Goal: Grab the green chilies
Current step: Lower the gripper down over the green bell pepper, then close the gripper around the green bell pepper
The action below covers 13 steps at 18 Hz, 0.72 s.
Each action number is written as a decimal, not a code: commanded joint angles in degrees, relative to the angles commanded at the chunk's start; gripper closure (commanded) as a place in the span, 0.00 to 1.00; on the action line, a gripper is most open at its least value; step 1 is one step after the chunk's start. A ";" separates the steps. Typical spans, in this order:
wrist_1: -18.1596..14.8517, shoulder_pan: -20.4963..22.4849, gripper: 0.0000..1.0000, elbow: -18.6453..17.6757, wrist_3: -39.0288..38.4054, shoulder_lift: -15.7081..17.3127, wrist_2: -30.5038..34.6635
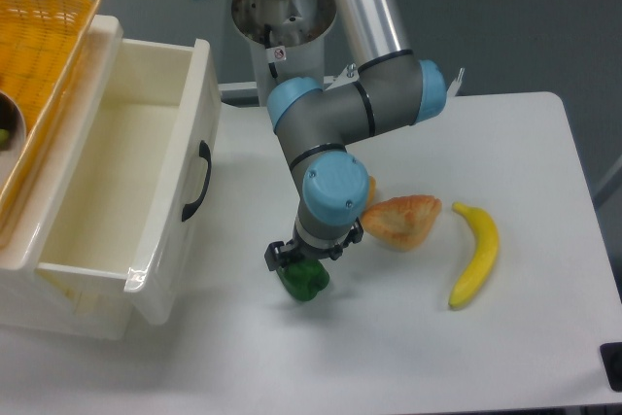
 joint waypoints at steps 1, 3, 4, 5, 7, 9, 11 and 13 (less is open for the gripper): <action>0.96 -0.09 0.00 -0.18 -0.87 0.00 0.00; 2.90 -0.18 0.00 -0.44 -2.54 -0.09 0.00; 3.34 -0.18 0.00 -0.53 -2.64 -0.26 0.00; 3.35 -0.18 0.00 -0.53 -2.55 -0.52 0.09; 3.96 -0.26 0.00 -0.53 -2.55 -0.96 0.17; 5.01 -0.79 0.00 -0.53 -2.55 -1.32 0.18; 5.19 -1.14 0.00 -0.79 -2.55 -1.67 0.44; 5.46 -1.23 0.00 -1.23 -2.64 -1.67 1.40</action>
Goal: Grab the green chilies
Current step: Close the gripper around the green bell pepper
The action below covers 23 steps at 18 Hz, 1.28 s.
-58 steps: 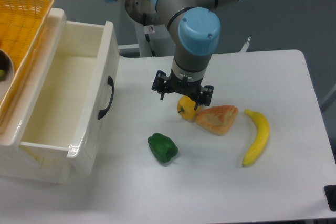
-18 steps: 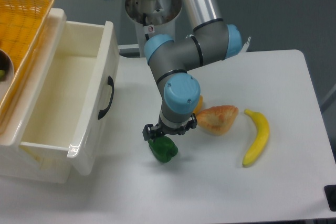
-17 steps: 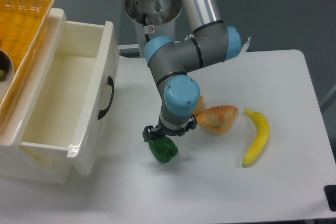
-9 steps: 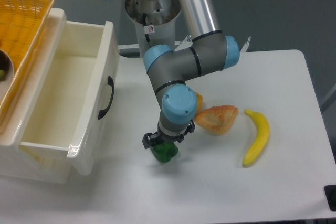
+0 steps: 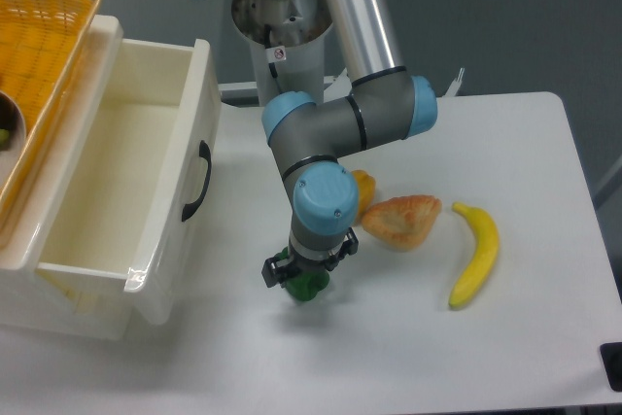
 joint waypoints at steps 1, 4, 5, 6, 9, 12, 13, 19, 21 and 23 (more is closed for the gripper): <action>0.00 -0.09 0.00 0.00 0.00 -0.09 0.00; 0.00 -0.44 0.00 -0.44 0.00 -0.18 0.09; 0.00 -0.44 0.00 -0.44 0.00 -0.18 0.18; 0.09 -0.53 0.00 -0.44 0.00 -0.35 0.18; 1.49 -0.62 0.00 -0.35 0.00 -0.96 0.53; 1.50 -0.79 0.00 -0.35 0.09 -1.32 1.23; 1.50 -1.14 0.00 -0.44 0.09 -1.32 1.50; 1.41 -1.23 0.16 -0.62 0.00 -1.23 1.85; 1.32 -1.32 0.32 -0.70 -0.09 -1.14 1.85; 1.32 -1.32 0.44 -0.70 -0.09 -0.97 1.76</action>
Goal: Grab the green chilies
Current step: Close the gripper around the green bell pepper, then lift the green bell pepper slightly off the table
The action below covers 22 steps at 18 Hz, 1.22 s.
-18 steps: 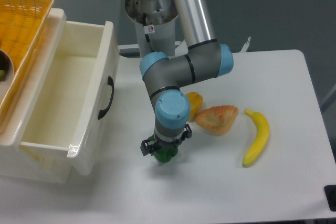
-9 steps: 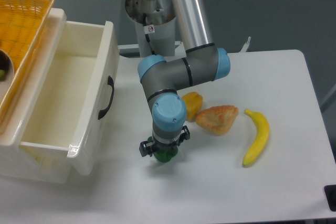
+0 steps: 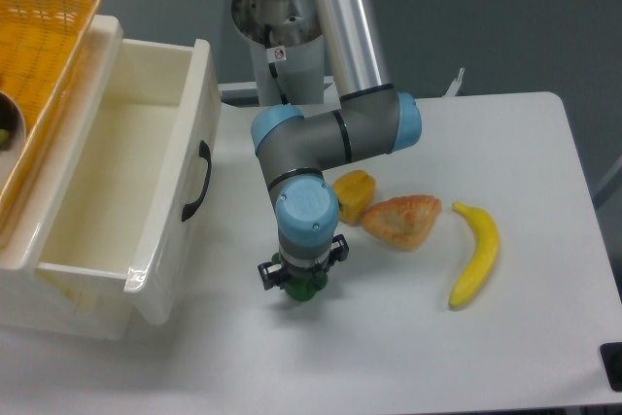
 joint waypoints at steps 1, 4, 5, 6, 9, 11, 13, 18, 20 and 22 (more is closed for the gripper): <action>0.00 0.00 0.46 0.00 0.09 0.09 0.00; 0.00 0.00 0.63 0.09 0.61 0.61 0.00; 0.00 0.09 0.67 0.26 0.70 0.79 0.09; 0.00 0.00 0.67 0.52 0.79 1.23 0.00; -0.17 0.09 0.68 0.70 2.89 3.07 0.09; -0.35 0.09 0.68 0.79 7.79 4.91 0.09; -0.44 0.17 0.68 0.79 11.76 6.50 0.09; -0.79 0.53 0.68 0.53 22.30 9.66 0.26; -2.89 1.14 0.68 0.18 26.78 10.98 0.18; -5.26 1.76 0.68 0.09 31.53 12.39 0.26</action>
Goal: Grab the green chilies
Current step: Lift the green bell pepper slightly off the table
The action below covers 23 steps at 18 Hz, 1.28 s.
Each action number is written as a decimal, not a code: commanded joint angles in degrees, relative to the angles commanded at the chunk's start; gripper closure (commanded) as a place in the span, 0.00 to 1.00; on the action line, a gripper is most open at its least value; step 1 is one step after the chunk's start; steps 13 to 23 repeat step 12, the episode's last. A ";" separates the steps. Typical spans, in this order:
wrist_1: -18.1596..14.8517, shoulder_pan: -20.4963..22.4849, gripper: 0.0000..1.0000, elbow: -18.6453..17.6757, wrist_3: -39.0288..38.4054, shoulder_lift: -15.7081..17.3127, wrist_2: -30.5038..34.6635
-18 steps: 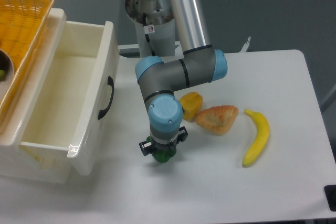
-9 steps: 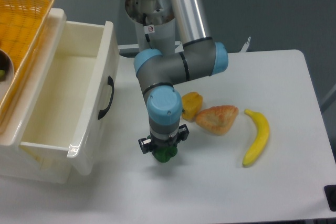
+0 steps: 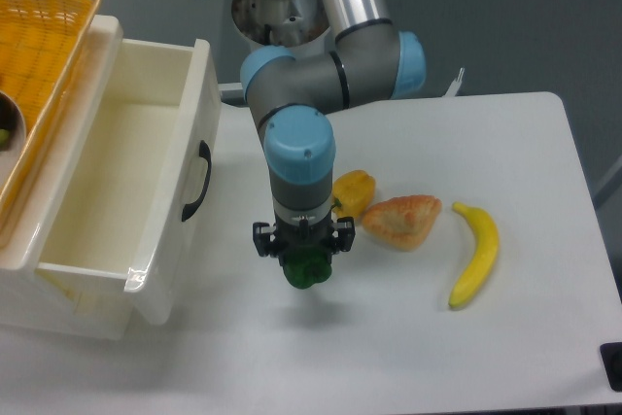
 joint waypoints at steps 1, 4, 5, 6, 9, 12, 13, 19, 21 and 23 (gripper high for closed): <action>-0.79 0.35 0.68 0.00 2.20 0.44 0.00; -3.25 2.02 0.72 0.00 7.92 2.46 0.00; -4.39 2.20 0.72 0.00 9.94 2.82 0.00; -5.19 2.37 0.72 0.00 11.70 2.91 0.44; -6.42 2.64 0.72 0.09 14.87 2.99 1.05; -9.15 3.52 0.72 0.00 19.08 4.13 1.05; -9.15 3.52 0.72 0.00 19.08 4.13 1.05; -9.15 3.52 0.72 0.00 19.08 4.13 1.05; -9.15 3.52 0.72 0.00 19.08 4.13 1.05; -9.15 3.52 0.72 0.00 19.08 4.13 1.05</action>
